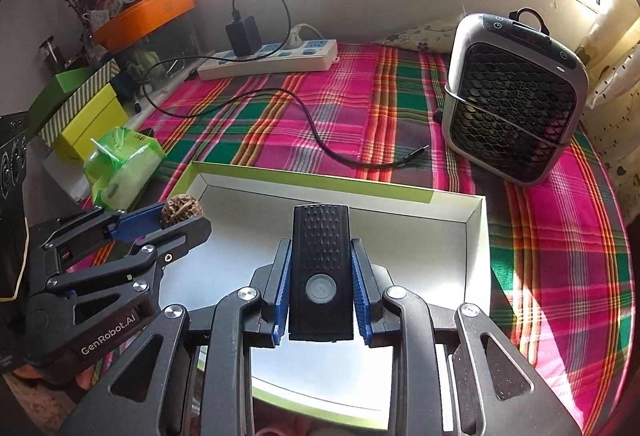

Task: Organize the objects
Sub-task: 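Carry the walnut in the left tool into the white box while the right tool carries the black device there, then open both tools to set the walnut and black device in the box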

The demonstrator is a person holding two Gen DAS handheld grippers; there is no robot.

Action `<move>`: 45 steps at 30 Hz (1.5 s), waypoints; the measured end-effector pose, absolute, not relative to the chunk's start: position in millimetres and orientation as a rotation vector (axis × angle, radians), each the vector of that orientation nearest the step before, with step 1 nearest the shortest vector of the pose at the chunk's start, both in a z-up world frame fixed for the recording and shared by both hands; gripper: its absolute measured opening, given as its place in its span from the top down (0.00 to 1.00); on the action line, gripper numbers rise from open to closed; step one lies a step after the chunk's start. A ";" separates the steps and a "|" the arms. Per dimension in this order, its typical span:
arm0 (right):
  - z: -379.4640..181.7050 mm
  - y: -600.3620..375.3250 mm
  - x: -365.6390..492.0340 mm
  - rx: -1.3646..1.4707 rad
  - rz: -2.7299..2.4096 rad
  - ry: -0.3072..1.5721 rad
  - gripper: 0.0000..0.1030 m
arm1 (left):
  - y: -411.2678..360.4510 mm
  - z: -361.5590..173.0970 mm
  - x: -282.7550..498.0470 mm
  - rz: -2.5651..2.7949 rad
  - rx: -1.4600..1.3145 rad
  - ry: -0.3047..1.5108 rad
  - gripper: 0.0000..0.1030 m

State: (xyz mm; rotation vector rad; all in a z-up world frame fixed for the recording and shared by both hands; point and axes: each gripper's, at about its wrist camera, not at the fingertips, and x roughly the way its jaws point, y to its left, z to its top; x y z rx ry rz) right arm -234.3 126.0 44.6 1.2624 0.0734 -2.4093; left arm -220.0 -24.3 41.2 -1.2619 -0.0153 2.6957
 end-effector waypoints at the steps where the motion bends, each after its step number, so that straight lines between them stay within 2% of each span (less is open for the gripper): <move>1: 42.0 125.7 -237.2 1.272 -2.406 0.068 0.73 | -24.9 39.3 -223.0 2.688 -1.271 -0.025 0.73; 15: 25.3 118.5 -254.5 1.333 -2.412 0.083 0.73 | -23.2 20.8 -243.1 2.643 -1.354 0.002 0.73; 42: 18.8 116.7 -256.9 1.346 -2.448 0.085 0.73 | -22.2 19.5 -245.7 2.639 -1.353 0.003 0.72; 44: 18.8 117.2 -256.4 1.345 -2.449 0.081 0.70 | -22.9 19.8 -244.5 2.641 -1.350 -0.001 0.68; 45: 18.9 117.6 -255.8 1.345 -2.449 0.079 0.66 | -23.3 20.0 -243.7 2.641 -1.347 -0.004 0.67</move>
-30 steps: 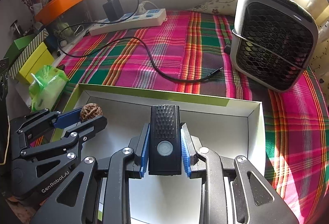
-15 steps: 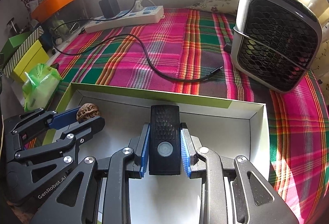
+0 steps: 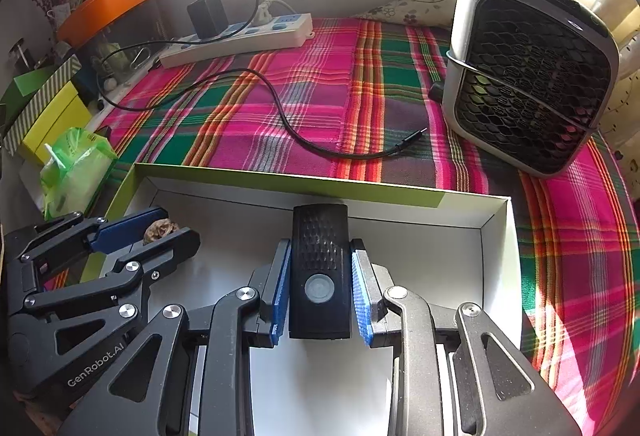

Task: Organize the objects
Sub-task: 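Open both tools to set the walnut and black device in the box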

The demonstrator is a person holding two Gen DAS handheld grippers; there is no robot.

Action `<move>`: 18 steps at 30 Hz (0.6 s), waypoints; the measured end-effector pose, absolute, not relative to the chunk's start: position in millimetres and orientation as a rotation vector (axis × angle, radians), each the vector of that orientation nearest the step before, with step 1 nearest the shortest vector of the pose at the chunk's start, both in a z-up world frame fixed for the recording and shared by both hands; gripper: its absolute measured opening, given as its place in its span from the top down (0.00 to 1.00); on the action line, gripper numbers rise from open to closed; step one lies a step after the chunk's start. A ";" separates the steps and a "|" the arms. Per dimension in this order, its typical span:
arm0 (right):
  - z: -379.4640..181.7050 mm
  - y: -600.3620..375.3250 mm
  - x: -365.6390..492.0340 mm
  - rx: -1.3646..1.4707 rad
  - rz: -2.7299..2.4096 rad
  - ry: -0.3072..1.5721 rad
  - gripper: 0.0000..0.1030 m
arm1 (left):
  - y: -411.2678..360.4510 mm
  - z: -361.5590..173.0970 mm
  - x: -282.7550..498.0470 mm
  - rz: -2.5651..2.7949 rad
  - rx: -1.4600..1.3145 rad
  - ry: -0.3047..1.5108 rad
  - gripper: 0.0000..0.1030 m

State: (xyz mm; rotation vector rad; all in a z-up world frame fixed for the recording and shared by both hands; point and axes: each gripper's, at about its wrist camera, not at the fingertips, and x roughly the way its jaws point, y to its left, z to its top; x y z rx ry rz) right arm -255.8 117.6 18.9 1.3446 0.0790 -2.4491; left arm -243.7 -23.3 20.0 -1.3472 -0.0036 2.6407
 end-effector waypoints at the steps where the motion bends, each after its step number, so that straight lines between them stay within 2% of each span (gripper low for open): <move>1: 19.0 117.9 -255.2 1.344 -2.449 0.080 0.61 | -23.5 20.2 -243.0 2.639 -1.345 -0.010 0.67; 3: 18.7 118.5 -254.1 1.343 -2.450 0.075 0.56 | -22.9 20.6 -241.6 2.639 -1.344 -0.012 0.66; 18: 29.2 127.1 -237.9 1.303 -2.482 0.052 0.55 | -23.8 33.6 -220.6 2.669 -1.310 -0.005 0.58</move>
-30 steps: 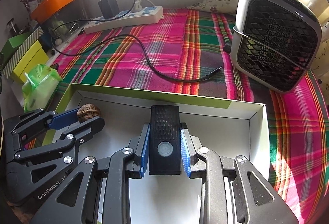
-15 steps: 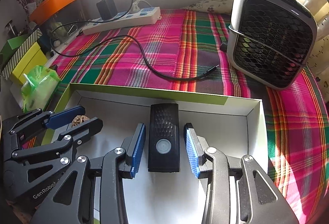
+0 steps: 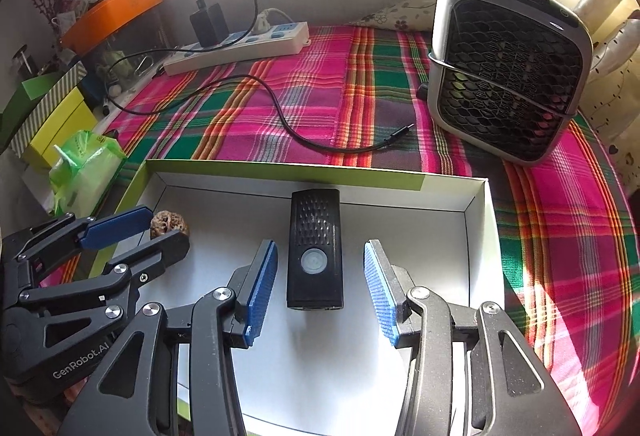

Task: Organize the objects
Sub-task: 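Open both tools to set the walnut and black device in the box, then withdraw both tools from the box toward the remaining items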

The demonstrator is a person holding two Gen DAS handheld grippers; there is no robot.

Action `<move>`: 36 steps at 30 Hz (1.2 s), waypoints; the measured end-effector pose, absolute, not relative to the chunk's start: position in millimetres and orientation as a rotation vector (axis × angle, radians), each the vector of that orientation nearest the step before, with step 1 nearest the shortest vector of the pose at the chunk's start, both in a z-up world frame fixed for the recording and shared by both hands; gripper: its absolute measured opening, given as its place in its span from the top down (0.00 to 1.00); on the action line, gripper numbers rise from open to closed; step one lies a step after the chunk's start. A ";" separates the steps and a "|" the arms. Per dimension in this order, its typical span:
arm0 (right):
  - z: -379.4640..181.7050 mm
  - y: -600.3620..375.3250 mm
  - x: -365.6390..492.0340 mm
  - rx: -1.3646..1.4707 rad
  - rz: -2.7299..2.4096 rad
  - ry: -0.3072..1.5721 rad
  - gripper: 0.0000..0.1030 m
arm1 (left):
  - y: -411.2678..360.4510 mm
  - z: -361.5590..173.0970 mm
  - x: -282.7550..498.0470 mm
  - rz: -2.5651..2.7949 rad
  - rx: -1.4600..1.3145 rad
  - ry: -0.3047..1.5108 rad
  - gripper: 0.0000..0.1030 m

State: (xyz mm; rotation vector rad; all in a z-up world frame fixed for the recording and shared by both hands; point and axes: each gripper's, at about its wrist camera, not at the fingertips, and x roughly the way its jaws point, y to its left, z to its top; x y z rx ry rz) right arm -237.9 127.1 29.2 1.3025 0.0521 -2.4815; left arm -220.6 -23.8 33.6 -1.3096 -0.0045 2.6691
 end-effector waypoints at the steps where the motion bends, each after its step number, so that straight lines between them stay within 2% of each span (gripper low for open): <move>1: 30.6 127.5 -235.8 1.298 -2.486 0.051 0.51 | -24.1 35.1 -217.9 2.672 -1.304 -0.005 0.58; 3: 33.5 128.6 -230.5 1.284 -2.488 0.045 0.46 | -24.5 38.5 -212.3 2.673 -1.291 -0.014 0.57; 21: 52.0 142.3 -178.4 1.211 -2.547 0.011 0.45 | -30.9 59.1 -157.1 2.707 -1.193 -0.031 0.53; 36: 59.5 149.3 -128.9 1.124 -2.556 0.035 0.45 | -45.7 52.0 -115.7 2.705 -1.195 -0.104 0.53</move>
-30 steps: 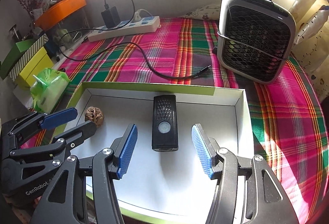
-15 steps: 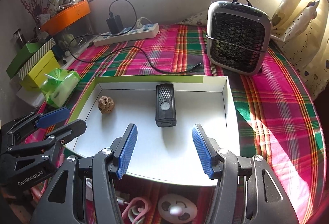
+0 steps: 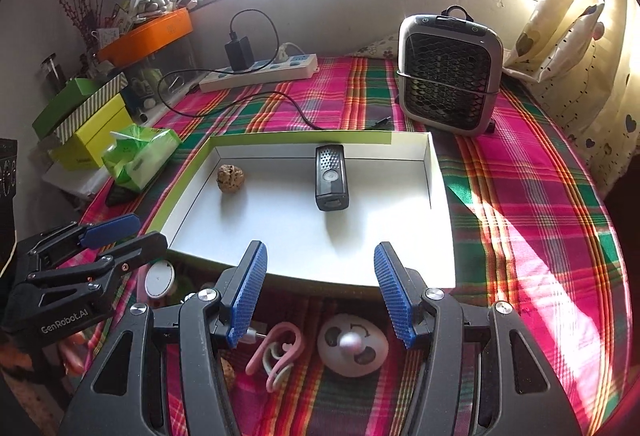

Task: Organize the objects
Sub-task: 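Withdraw both tools from the box toward the remaining items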

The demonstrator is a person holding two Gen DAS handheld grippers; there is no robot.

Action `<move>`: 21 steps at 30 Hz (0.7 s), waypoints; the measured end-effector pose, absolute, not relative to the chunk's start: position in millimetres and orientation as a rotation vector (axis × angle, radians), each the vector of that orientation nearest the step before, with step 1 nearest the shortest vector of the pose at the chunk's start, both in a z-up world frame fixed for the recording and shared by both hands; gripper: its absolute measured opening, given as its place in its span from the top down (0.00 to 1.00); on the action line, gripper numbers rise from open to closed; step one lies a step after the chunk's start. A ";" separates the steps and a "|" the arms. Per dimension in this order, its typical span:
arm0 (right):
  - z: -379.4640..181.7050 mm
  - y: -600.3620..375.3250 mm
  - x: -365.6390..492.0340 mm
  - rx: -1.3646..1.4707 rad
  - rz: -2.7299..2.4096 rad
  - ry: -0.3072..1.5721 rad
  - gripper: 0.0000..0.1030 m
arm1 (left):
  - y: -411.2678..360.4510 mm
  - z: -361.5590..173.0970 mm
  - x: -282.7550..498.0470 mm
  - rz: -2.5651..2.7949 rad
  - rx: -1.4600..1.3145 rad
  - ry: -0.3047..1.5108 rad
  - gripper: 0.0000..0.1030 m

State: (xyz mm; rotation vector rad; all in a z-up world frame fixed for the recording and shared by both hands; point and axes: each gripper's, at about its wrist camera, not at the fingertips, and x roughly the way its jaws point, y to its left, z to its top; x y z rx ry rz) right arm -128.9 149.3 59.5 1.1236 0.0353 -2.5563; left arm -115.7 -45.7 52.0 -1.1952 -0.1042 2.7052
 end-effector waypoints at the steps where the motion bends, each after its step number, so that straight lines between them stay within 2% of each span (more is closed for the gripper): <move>1: 60.2 148.1 -125.3 1.113 -2.557 0.049 0.45 | -47.0 51.1 -112.7 2.698 -1.196 -0.110 0.53; 21: 45.9 137.9 -77.8 1.048 -2.426 0.076 0.45 | -53.8 24.8 -77.1 2.681 -1.273 -0.130 0.53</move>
